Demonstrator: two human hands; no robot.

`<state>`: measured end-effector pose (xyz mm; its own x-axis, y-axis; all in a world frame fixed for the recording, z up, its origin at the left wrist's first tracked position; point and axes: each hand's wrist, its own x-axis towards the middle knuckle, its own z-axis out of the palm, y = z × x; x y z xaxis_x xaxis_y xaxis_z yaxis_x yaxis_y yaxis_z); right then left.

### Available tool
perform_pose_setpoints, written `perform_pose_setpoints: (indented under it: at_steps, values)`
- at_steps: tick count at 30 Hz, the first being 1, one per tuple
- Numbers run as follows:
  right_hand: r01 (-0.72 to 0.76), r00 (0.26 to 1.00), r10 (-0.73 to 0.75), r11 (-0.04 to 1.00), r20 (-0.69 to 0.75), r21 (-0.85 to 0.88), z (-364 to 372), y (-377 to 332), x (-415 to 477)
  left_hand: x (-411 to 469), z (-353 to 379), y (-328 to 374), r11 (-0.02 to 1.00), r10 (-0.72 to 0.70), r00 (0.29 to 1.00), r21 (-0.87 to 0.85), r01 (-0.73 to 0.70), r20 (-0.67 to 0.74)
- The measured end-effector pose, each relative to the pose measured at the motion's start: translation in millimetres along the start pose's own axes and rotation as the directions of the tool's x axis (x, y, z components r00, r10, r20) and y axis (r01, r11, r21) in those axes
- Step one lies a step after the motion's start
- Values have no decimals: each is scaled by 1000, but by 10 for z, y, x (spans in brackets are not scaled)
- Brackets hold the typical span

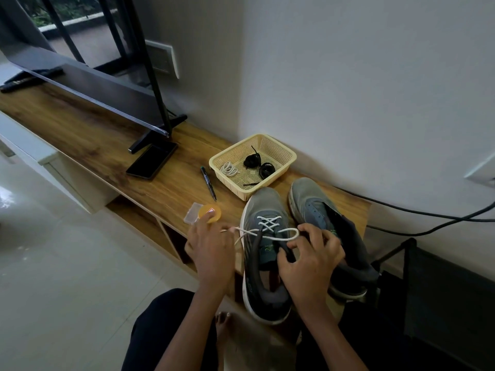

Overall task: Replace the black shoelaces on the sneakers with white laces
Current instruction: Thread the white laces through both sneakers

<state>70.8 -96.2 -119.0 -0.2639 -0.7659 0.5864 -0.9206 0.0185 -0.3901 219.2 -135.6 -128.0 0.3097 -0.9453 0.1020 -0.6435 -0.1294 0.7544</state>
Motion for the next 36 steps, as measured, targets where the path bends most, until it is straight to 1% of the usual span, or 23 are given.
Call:
perform_pose_setpoints:
  at_steps: [2, 3, 5, 8, 10, 13, 16, 18, 21, 22, 23, 24, 27, 30, 32, 34, 36]
  values:
    - [0, 1000, 0, 1000, -4, 3, 6, 3, 5, 36, -42, -67, 995, -95, 994, -39, 94, -46]
    - [-2, 1000, 2, 1000, -4, 2, 9, 4, 8, 44, -60, -76, 995, -90, 995, -48, 88, -48]
    - [-3, 1000, 3, 1000, -5, 6, 18, 10, 9, 45, -62, -58, 998, 25, 1000, -53, -25, -7]
    - [0, 1000, 0, 1000, -6, 9, 17, 9, -5, 11, -1, -3, 977, 214, 970, -18, -214, 111]
    - [2, 1000, -2, 1000, -7, 6, 19, 10, -3, 4, 31, 5, 969, 248, 957, -32, -246, 153]
    - [3, 1000, -3, 1000, -4, 5, 22, 10, 4, 13, 43, -3, 966, 257, 955, -52, -252, 146]
    - [1, 1000, -1, 1000, -11, 5, 22, 16, 7, 22, 42, -9, 970, 244, 963, -26, -243, 111]
    - [-1, 1000, 2, 1000, -18, 5, 25, 18, 8, 32, 36, -46, 979, 203, 975, 0, -204, 84]
    - [-1, 1000, 1, 1000, -20, 4, 28, 15, 9, 50, 10, -120, 997, 67, 997, 46, -68, 23]
    - [-1, 1000, 1, 1000, -19, 6, 29, 16, 8, 54, 3, -146, 996, 48, 999, 77, -48, -2]
    - [-2, 1000, 2, 1000, -18, 9, 29, 17, 8, 52, 1, -157, 993, 59, 998, 98, -58, -5]
    - [-3, 1000, 3, 1000, -16, 12, 29, 18, 6, 49, 5, -153, 991, 98, 995, 95, -99, 15]
    - [-3, 1000, 3, 1000, -14, 14, 30, 17, 3, 12, 40, -55, 966, 253, 960, 23, -258, 121]
    - [1, 1000, -1, 1000, -18, 7, 28, 18, 11, 21, 71, -18, 948, 316, 938, -16, -317, 146]
    - [-5, 1000, 5, 1000, -25, -9, 27, 18, 12, 57, 56, -58, 957, 290, 947, -38, -288, 139]
    - [-26, 999, 25, 999, -38, -28, 28, 19, 13, 85, 16, -100, 975, 224, 966, -41, -220, 128]
    - [-38, 998, 36, 998, -50, -39, 32, 13, 9, 76, -30, -111, 984, 177, 979, 15, -180, 104]
